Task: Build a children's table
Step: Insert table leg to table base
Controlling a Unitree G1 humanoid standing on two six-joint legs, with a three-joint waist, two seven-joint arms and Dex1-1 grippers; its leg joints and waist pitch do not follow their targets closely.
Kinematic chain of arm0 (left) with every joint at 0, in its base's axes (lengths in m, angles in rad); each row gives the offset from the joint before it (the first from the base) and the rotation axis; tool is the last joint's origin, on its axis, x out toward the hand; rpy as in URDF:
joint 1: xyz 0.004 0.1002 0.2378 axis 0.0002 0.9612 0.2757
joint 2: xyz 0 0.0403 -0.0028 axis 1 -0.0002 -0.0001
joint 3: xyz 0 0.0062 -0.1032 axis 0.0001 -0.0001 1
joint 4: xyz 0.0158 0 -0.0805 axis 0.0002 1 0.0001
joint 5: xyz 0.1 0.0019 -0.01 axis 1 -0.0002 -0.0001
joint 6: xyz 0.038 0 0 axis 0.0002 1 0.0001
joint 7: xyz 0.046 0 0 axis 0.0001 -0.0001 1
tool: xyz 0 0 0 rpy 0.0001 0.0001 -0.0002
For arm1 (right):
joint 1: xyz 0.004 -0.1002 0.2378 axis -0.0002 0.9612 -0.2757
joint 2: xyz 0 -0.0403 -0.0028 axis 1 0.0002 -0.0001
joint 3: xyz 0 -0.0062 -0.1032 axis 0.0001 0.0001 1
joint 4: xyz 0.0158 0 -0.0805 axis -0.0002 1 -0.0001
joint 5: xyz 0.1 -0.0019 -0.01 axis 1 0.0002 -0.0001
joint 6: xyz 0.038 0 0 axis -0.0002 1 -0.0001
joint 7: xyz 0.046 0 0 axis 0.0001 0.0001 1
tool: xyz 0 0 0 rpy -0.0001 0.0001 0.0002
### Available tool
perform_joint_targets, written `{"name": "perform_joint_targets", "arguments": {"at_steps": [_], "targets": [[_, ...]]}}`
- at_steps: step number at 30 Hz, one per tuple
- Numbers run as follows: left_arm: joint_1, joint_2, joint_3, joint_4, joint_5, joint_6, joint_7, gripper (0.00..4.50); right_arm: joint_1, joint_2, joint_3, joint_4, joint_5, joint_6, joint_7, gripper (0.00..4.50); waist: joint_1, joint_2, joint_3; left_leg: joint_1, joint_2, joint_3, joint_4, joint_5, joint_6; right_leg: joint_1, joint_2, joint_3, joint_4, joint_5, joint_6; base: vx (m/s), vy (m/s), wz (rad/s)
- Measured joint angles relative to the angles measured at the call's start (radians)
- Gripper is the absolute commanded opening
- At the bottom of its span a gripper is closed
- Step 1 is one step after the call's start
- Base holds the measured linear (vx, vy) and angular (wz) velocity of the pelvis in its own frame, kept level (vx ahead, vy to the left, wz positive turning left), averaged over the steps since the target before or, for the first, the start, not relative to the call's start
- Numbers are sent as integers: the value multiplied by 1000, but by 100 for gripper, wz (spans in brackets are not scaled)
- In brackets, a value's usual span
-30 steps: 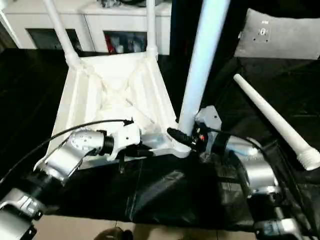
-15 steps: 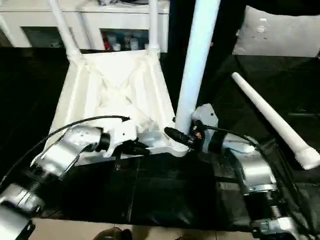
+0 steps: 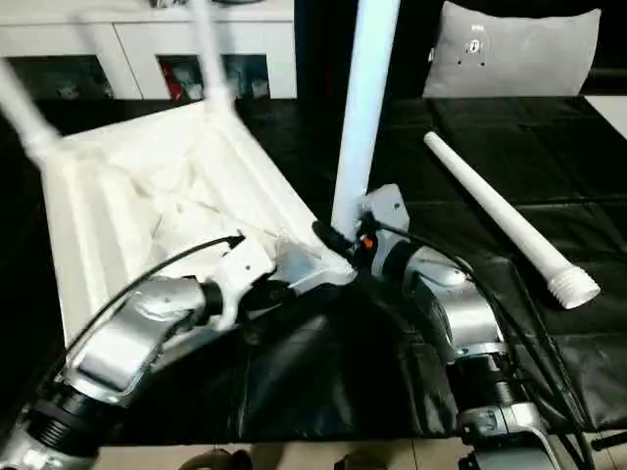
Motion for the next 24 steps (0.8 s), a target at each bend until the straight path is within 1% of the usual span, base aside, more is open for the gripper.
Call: {"name": "perform_joint_targets", "arguments": {"at_steps": [3, 6, 13, 14, 15, 16, 17, 18, 19, 22, 23, 24], "targets": [[-3, -13, -12, -13, 7, 27, 26, 0, -3, 2, -6, 0, -9, 2, -7, 191, 4, 1, 0, 0, 0, 0, -3, 0, 0, 0, 0, -1, -2, 0, 0, 0, 0, 0], [-6, -14, -19, -22, 15, 45, 34, 0, -5, 4, -7, 0, -10, 2, -12, 191, 4, 2, -1, 0, 0, 0, -6, 0, 0, 0, 1, -1, -6, 2, -1, 0, 0, 0], [-9, -15, -23, -23, 23, 53, 53, 0, -10, 24, -17, 13, -10, 5, -28, 191, 3, 3, -1, 1, 0, 0, -7, 0, 0, 0, 1, -1, -6, 2, -2, 0, 0, 0], [-10, -15, -26, -23, 27, 53, 56, 0, -11, 28, -23, 14, -10, 7, -29, 226, 3, 3, -1, 1, 0, 0, -7, 0, 0, 0, 1, -1, -6, 2, -2, 0, 0, 0], [-11, -15, -30, -23, 31, 53, 59, 0, -12, 30, -25, 16, -9, 9, -30, 247, 3, 3, -1, 2, 0, 0, -7, 0, 0, 0, 1, -1, -6, 2, -1, 0, 0, 0], [-12, -14, -33, -23, 33, 53, 62, 0, -14, 34, -26, 23, -6, 17, -30, 247, 3, 3, -1, 2, 0, 0, -7, 0, 0, 0, 1, -1, -7, 2, -1, 0, 0, 0], [-14, -13, -38, -24, 34, 53, 64, 0, -16, 39, -28, 39, -3, 28, -35, 264, 4, 3, -1, 1, 0, 0, -7, 0, 0, 0, 1, -1, -7, 2, -1, 0, 0, 0], [-14, -10, -41, -31, 35, 54, 65, 0, -15, 40, -29, 47, -2, 28, -42, 279, 6, 4, -1, 1, 0, 0, -7, 0, 0, 0, 1, -1, -8, 2, -1, 0, 0, 0], [-14, -9, -43, -34, 35, 54, 65, 0, -15, 40, -29, 52, -1, 29, -42, 279, 8, 5, -1, 0, 0, 1, -7, 0, 0, 0, 1, -1, -9, 2, -2, 0, 0, 0], [-14, -4, -50, -42, 35, 52, 64, 0, -11, 40, -31, 60, 10, 24, -41, 309, 10, 6, -2, 0, 0, 2, -7, 0, -1, 1, 1, -1, -11, 4, -3, 0, 0, 0], [-14, -4, -50, -41, 35, 48, 65, 0, -7, 41, -32, 65, 10, 19, -41, 309, 10, 6, -2, -1, 0, 2, -7, -1, -1, 1, 1, -2, -11, 4, -3, 0, 0, 0], [-14, -3, -50, -40, 35, 43, 65, 0, 3, 42, -32, 72, 11, 14, -42, 336, 12, 6, -1, -2, 0, 2, -8, -1, -1, 0, 1, -2, -11, 4, -3, 0, 0, 0]]}}
